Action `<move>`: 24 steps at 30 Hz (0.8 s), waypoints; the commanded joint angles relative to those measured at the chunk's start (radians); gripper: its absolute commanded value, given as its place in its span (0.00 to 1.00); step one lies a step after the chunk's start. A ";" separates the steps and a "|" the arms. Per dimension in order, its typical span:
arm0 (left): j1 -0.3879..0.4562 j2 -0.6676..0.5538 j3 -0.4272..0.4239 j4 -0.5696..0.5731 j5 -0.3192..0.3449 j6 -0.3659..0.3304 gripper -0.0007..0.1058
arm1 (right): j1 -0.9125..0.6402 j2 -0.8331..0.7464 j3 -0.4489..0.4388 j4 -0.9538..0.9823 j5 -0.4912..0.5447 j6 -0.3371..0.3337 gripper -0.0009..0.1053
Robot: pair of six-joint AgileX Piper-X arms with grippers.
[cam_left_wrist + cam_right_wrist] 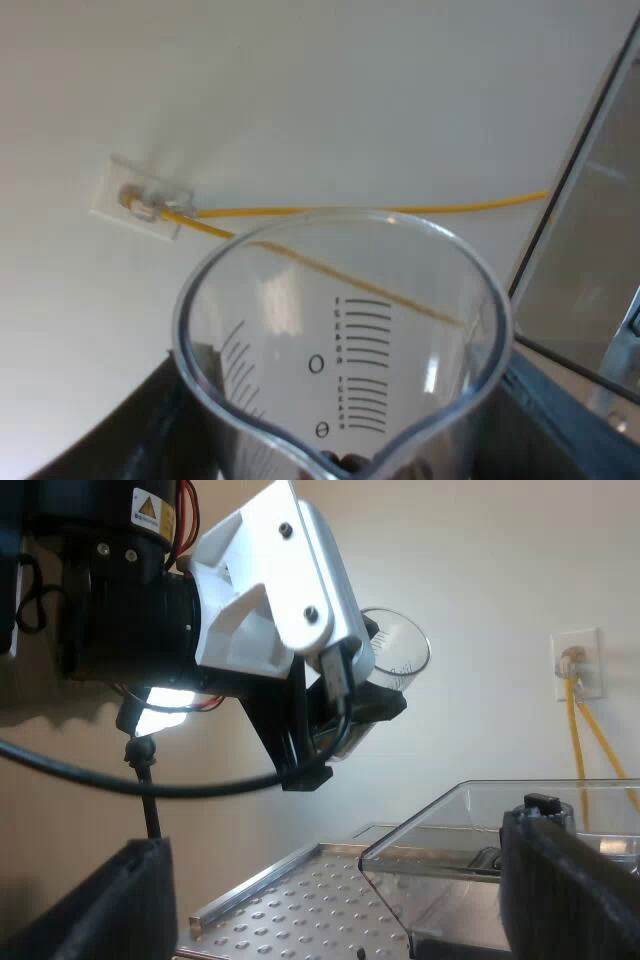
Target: Pour the beans into the coffee machine
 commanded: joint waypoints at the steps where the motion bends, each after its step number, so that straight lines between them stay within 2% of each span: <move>1: -0.004 -0.003 -0.012 -0.030 -0.016 0.202 0.38 | 0.001 -0.007 -0.010 -0.008 0.001 -0.015 0.65; 4: -0.004 -0.003 -0.012 -0.048 -0.013 0.299 0.38 | 0.001 -0.007 -0.010 -0.008 0.001 -0.015 0.65; 10: -0.004 -0.003 -0.002 -0.070 -0.002 0.412 0.38 | 0.001 -0.007 -0.010 -0.008 0.001 -0.015 0.65; 13: -0.004 0.005 -0.002 -0.069 0.021 0.524 0.38 | 0.001 -0.007 -0.010 -0.008 0.001 -0.015 0.65; 20: -0.022 0.019 0.001 -0.069 0.038 0.637 0.38 | 0.001 -0.007 -0.010 -0.008 0.001 -0.015 0.65; 24: -0.038 0.023 0.013 -0.069 0.038 0.777 0.38 | 0.001 -0.007 -0.010 -0.008 0.001 -0.015 0.65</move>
